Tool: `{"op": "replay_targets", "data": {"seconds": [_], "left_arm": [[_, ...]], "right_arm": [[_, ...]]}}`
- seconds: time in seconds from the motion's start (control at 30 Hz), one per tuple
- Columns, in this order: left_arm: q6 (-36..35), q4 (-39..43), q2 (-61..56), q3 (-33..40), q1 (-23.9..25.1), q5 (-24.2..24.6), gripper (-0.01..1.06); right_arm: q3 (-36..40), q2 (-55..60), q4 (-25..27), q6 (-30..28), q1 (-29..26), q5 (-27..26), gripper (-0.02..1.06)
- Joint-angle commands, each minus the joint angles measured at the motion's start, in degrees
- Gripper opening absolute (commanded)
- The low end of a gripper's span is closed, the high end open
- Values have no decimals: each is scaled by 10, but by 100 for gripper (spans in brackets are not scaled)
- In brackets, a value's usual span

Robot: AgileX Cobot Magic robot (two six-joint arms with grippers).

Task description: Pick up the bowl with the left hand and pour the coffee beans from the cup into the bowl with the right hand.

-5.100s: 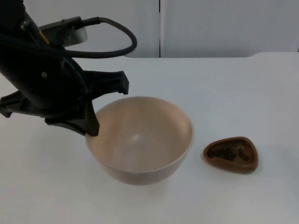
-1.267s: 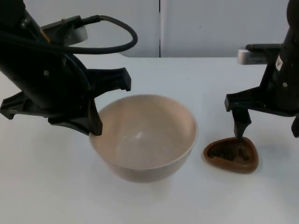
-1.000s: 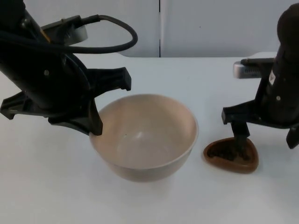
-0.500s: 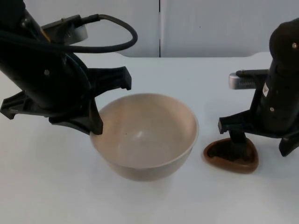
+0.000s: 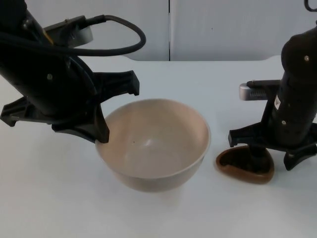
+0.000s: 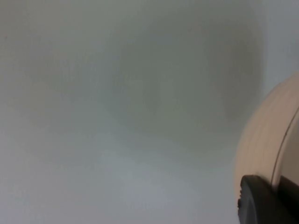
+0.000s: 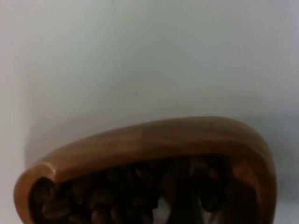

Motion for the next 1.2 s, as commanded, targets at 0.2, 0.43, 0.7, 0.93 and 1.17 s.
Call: {"op": "replay_targets", "data": {"seconds": [0.2, 0.43, 0.7, 0.93, 1.17], "left_arm": [[-2, -7, -9, 0, 1, -8, 0], [-2, -7, -9, 0, 1, -8, 0], [-2, -7, -9, 0, 1, -10, 0], [-2, -7, -9, 0, 1, -11, 0], [-2, -7, -9, 0, 1, -11, 0]], "right_arm": [[-1, -1, -3, -2, 0, -7, 33], [-1, -1, -1, -2, 0, -16, 11], [-1, -10, -2, -2, 0, -13, 0], [-1, -53, -4, -22, 0, 10, 0], [-1, -104, -5, -33, 0, 18, 0]]}}
